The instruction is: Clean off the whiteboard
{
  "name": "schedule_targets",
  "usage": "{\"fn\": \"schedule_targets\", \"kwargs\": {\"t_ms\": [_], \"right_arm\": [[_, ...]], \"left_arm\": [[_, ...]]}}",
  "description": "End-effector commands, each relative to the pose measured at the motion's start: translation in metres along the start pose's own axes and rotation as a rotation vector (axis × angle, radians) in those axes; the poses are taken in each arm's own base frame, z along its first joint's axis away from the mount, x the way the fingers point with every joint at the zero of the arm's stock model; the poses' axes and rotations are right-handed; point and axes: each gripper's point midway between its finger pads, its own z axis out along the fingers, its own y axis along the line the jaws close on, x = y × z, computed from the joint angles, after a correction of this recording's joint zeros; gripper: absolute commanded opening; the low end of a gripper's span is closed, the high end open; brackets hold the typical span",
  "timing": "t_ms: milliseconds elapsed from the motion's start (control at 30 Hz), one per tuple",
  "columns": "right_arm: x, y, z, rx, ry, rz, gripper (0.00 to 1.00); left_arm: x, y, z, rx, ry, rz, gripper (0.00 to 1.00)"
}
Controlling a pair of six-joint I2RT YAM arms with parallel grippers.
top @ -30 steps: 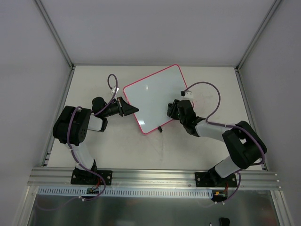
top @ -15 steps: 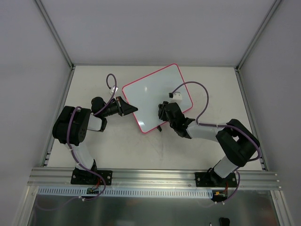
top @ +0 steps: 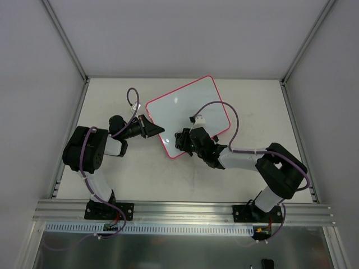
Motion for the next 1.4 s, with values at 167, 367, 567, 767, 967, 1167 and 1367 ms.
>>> {"fn": "schedule_targets", "kwargs": {"t_ms": [167, 367, 567, 767, 967, 1167, 1367], "right_arm": [[0.030, -0.036, -0.039, 0.127, 0.166, -0.048, 0.00], [0.034, -0.062, -0.077, 0.224, 0.225, -0.098, 0.00], [0.050, -0.088, -0.114, 0.304, 0.312, -0.133, 0.01], [0.069, -0.101, -0.134, 0.338, 0.418, -0.152, 0.01], [0.080, -0.104, -0.142, 0.322, 0.454, -0.153, 0.08], [0.086, -0.103, -0.141, 0.312, 0.479, -0.171, 0.63], [0.079, -0.100, -0.141, 0.306, 0.454, -0.174, 0.88]], "left_arm": [[-0.035, -0.059, 0.001, 0.209, -0.125, 0.383, 0.00], [-0.035, -0.058, 0.001, 0.207, -0.126, 0.380, 0.00], [-0.035, -0.058, 0.001, 0.204, -0.128, 0.380, 0.00], [-0.035, -0.057, 0.000, 0.204, -0.128, 0.380, 0.00], [-0.036, -0.057, 0.000, 0.204, -0.128, 0.377, 0.00], [-0.037, -0.057, -0.001, 0.197, -0.137, 0.376, 0.02], [-0.038, -0.058, -0.002, 0.197, -0.139, 0.379, 0.05]]}}
